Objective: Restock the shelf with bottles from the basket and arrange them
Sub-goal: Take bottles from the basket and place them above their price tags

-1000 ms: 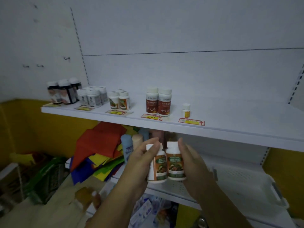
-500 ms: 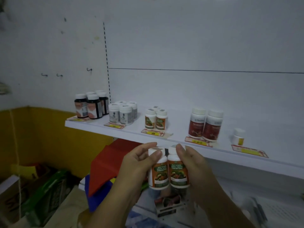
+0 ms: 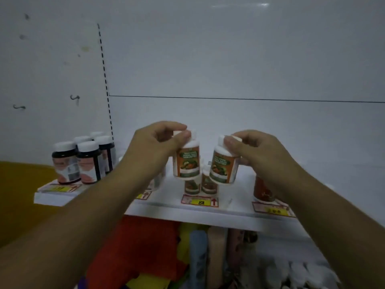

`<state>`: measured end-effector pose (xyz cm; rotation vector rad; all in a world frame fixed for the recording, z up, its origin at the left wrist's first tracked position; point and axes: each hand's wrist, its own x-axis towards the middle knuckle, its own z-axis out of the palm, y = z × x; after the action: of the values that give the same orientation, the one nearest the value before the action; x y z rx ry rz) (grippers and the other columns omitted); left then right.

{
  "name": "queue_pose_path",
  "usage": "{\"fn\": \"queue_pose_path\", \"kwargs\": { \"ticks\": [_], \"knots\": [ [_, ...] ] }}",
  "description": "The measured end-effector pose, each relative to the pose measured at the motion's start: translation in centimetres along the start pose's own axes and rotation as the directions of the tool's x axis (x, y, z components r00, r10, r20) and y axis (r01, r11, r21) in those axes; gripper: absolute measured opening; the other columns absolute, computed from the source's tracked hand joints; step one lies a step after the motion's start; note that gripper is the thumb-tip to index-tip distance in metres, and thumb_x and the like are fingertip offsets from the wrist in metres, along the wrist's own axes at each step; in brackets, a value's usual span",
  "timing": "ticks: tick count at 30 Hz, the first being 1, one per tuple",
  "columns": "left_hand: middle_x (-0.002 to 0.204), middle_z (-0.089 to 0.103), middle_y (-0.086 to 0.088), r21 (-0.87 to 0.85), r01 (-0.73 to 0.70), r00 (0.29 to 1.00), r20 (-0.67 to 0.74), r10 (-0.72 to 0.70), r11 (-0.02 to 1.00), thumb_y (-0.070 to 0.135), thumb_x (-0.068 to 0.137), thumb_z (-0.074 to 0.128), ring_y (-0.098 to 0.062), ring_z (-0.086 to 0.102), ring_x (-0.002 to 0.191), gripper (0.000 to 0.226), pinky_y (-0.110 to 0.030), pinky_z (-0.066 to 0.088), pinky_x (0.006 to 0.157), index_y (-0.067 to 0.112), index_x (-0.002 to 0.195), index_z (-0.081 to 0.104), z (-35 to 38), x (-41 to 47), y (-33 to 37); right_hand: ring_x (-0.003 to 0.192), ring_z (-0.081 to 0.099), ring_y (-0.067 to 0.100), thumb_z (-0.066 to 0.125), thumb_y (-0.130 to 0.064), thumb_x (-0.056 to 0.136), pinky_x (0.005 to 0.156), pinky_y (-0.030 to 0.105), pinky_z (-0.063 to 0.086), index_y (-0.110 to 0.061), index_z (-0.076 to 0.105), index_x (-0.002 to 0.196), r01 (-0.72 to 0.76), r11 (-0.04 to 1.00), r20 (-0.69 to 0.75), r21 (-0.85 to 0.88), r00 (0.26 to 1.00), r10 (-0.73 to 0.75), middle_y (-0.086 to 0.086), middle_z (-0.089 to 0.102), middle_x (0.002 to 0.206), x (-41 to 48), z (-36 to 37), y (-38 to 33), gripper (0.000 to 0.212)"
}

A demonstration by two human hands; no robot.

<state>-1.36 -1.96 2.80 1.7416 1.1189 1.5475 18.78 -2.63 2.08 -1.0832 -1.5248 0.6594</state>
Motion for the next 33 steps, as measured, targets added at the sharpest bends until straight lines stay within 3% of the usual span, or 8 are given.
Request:
{"fn": "queue_pose_path", "kwargs": {
  "ticks": [3, 6, 8, 11, 15, 25, 30, 33],
  "knots": [
    [0.099, 0.068, 0.001, 0.146, -0.047, 0.998, -0.034, 0.052, 0.988, 0.028, 0.083, 0.066, -0.016, 0.064, 0.093, 0.012, -0.028, 0.055, 0.076, 0.027, 0.095, 0.067, -0.1, 5.0, -0.3, 0.086, 0.063, 0.011, 0.065, -0.041, 0.082, 0.068, 0.024, 0.049, -0.02, 0.065, 0.09, 0.0, 0.984, -0.009, -0.179, 1.0, -0.002, -0.004, 0.066, 0.092, 5.1, -1.0, -0.1, 0.022],
    [0.104, 0.066, -0.003, 0.135, -0.001, 0.999, -0.048, 0.008, 0.991, 0.022, 0.084, 0.067, -0.016, 0.064, 0.093, 0.018, -0.027, 0.056, 0.072, 0.017, 0.1, 0.067, 0.4, 9.1, -1.1, 0.086, 0.062, 0.014, 0.068, -0.042, 0.08, 0.066, 0.026, 0.05, -0.014, 0.066, 0.09, -0.033, 0.95, 0.032, -0.311, 0.998, 0.046, -0.001, 0.066, 0.091, 9.5, -1.5, 0.6, 0.03],
    [0.102, 0.065, -0.003, 0.191, 0.027, 1.0, -0.02, -0.023, 0.981, 0.02, 0.083, 0.068, -0.014, 0.064, 0.088, 0.019, -0.023, 0.055, 0.065, 0.013, 0.101, 0.067, 1.0, 11.3, -2.0, 0.085, 0.066, 0.019, 0.072, -0.039, 0.077, 0.074, 0.032, 0.056, -0.007, 0.067, 0.09, -0.048, 0.922, 0.103, -0.384, 0.99, 0.095, 0.006, 0.068, 0.091, 12.0, -1.5, 1.4, 0.035],
    [0.092, 0.064, -0.001, 0.318, 0.048, 0.997, 0.04, -0.064, 0.947, 0.02, 0.082, 0.069, -0.012, 0.063, 0.082, 0.02, -0.02, 0.053, 0.057, 0.008, 0.098, 0.067, 2.4, 14.0, -4.0, 0.082, 0.065, 0.019, 0.074, -0.035, 0.077, 0.067, 0.025, 0.054, -0.004, 0.067, 0.091, -0.037, 0.857, 0.2, -0.515, 0.966, 0.162, 0.008, 0.067, 0.093, 14.8, -1.2, 2.5, 0.034],
    [0.096, 0.065, -0.006, 0.372, 0.103, 0.979, 0.127, -0.161, 0.922, 0.018, 0.08, 0.071, -0.019, 0.065, 0.085, 0.021, -0.029, 0.059, 0.066, 0.004, 0.095, 0.067, 4.1, 16.6, -6.5, 0.081, 0.066, 0.018, 0.076, -0.03, 0.076, 0.065, 0.023, 0.055, -0.002, 0.069, 0.091, -0.009, 0.774, 0.321, -0.633, 0.907, 0.273, 0.009, 0.069, 0.093, 17.0, 0.1, 4.4, 0.032],
    [0.101, 0.066, -0.007, 0.526, 0.227, 0.824, 0.344, -0.449, 0.82, 0.009, 0.076, 0.074, -0.019, 0.066, 0.089, 0.036, -0.027, 0.06, 0.069, 0.008, 0.111, 0.065, 6.2, 17.5, -10.1, 0.076, 0.068, 0.015, 0.078, -0.021, 0.074, 0.07, 0.022, 0.059, -0.003, 0.07, 0.095, 0.054, 0.755, 0.517, -0.654, 0.761, 0.393, 0.007, 0.07, 0.091, 17.7, 2.5, 7.2, 0.029],
    [0.104, 0.071, -0.008, 0.55, 0.258, 0.777, 0.37, -0.509, 0.794, 0.01, 0.075, 0.075, -0.018, 0.068, 0.091, 0.032, -0.028, 0.06, 0.074, 0.007, 0.107, 0.068, 6.2, 17.5, -11.2, 0.079, 0.068, 0.017, 0.076, -0.023, 0.076, 0.068, 0.021, 0.059, -0.004, 0.068, 0.098, 0.033, 0.749, 0.53, -0.661, 0.728, 0.436, 0.008, 0.071, 0.095, 17.3, 2.1, 7.3, 0.031],
    [0.105, 0.07, -0.006, 0.573, 0.235, 0.774, 0.379, -0.508, 0.785, 0.022, 0.082, 0.069, -0.019, 0.065, 0.098, 0.025, -0.03, 0.057, 0.081, 0.011, 0.105, 0.069, 6.3, 17.5, -11.0, 0.091, 0.063, 0.016, 0.066, -0.037, 0.084, 0.077, 0.025, 0.055, -0.008, 0.065, 0.109, 0.083, 0.713, 0.513, -0.696, 0.752, 0.414, 0.006, 0.067, 0.107, 17.0, 1.7, 6.9, 0.039]
  ]
}}
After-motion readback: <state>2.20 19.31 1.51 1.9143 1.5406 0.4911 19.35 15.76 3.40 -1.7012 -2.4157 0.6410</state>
